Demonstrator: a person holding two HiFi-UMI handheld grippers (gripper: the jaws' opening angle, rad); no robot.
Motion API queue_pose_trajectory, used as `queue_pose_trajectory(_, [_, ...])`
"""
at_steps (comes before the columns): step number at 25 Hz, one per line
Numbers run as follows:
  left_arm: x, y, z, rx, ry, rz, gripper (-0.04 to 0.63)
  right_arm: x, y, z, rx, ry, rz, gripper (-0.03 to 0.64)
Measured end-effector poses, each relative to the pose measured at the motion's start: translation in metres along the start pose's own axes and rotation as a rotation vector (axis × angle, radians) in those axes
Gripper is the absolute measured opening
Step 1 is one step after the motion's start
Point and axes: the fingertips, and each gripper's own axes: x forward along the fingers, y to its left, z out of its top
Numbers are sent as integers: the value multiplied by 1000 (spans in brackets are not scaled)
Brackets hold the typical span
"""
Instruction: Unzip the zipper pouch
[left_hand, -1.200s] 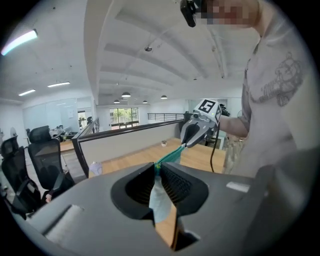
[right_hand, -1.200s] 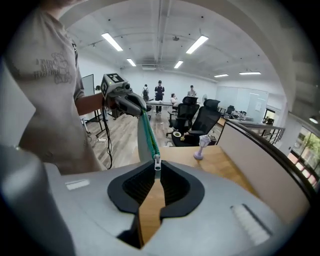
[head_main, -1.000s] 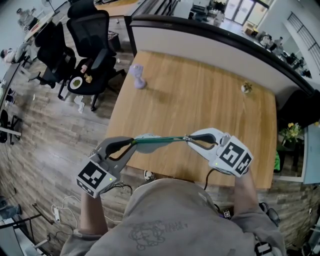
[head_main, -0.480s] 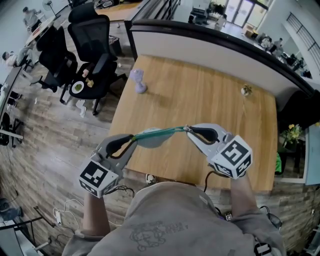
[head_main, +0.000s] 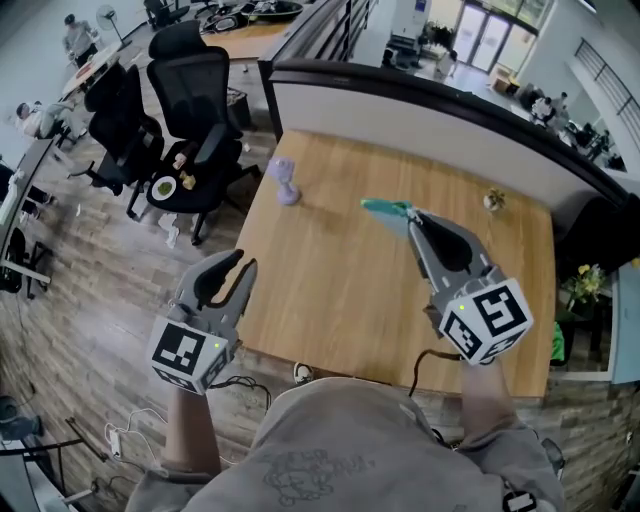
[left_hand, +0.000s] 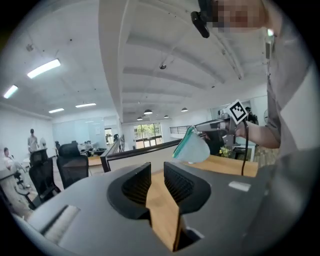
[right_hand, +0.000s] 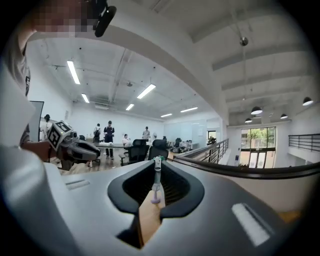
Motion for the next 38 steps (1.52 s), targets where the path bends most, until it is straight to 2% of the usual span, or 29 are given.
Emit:
queue_pose_trajectory(3, [-3,16,18,-4,-39,78,75,-5,-16,27,-19,-86,-83,46])
queue_pose_trajectory(6, [-8,29,38,12,-95,152,54,-9,-19,49,-16,-157,-114,46])
queue_pose_trajectory(8, [-14,35,51,22,-134,194,17,-12,-16,60,-24,-198,-122,46])
queue_pose_trajectory(10, [-19,38,63,34,-164,230,17,-16,-9,68,-45,-232,-123,46])
queue_pose_trajectory(15, [-27,38,66,37,-175,259,5,-17,14,73,-63,-259,-105,46])
queue_pose_trajectory(19, [-31,38,56,24,-163,286,2,-15,23,58,-39,-237,-89,46])
queue_pose_trajectory(24, [-34,33,37,7,-120,303,2,-14,29,24,-41,-146,-76,44])
queue_pose_trajectory(31, [-38,20,1,-23,-48,304,2,-11,46,-24,18,-35,-28,46])
queue_pose_trajectory(38, [-48,23,-6,-39,-28,326,0,-3,61,-32,22,-5,17,45])
